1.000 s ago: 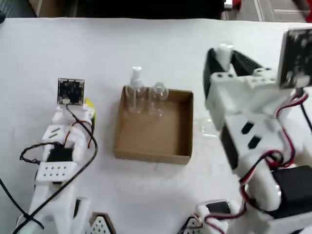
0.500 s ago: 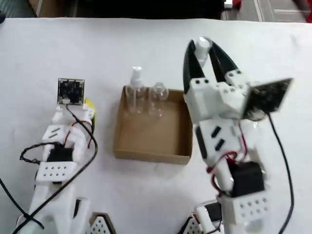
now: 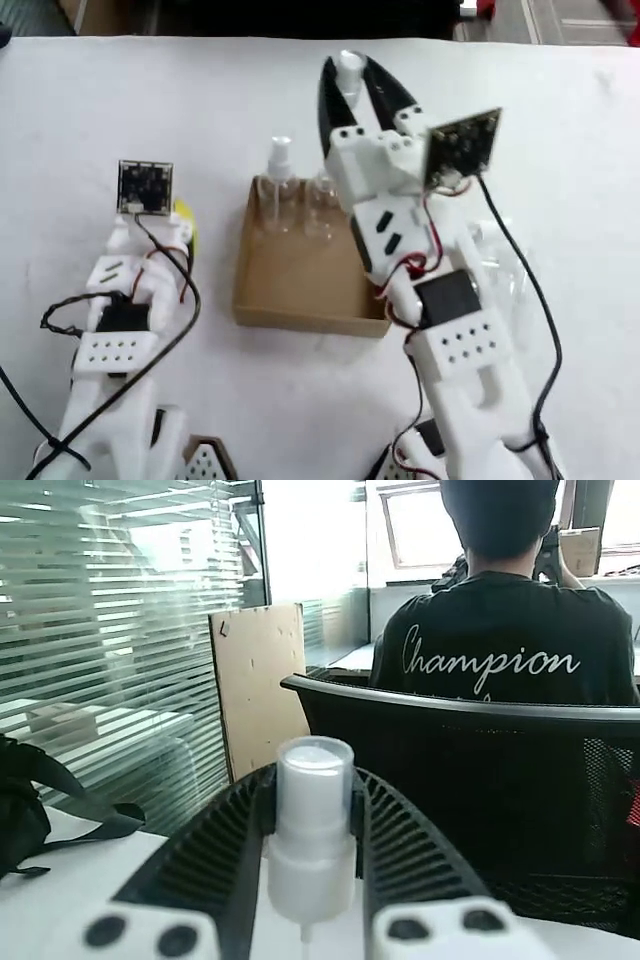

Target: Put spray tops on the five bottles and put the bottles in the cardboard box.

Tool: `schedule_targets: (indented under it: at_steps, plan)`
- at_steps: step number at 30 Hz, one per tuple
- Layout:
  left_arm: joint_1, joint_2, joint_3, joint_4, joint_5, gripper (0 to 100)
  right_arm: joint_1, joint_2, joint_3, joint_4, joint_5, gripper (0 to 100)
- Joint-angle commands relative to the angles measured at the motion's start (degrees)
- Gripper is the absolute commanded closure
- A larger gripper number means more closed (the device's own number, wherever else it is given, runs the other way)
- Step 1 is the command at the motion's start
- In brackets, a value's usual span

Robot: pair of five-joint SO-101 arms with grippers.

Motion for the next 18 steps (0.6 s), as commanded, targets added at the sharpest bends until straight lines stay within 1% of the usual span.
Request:
schedule_targets:
  at_steps: [1,8,18]
  plan:
    - [-0.4,0.3,-0.5,-2.3,0.3,92,-0.8,2.3,-0.5,-4.4,0.2,98.3]
    - [-0.4,0.3,-0.5,-2.3,0.3,92,0.2,9.0,-0.4,-7.2,0.2,98.3]
    - [-0.4,0.3,-0.5,-2.5,0.3,92,0.2,10.2,0.4,-7.2,-0.3,98.3]
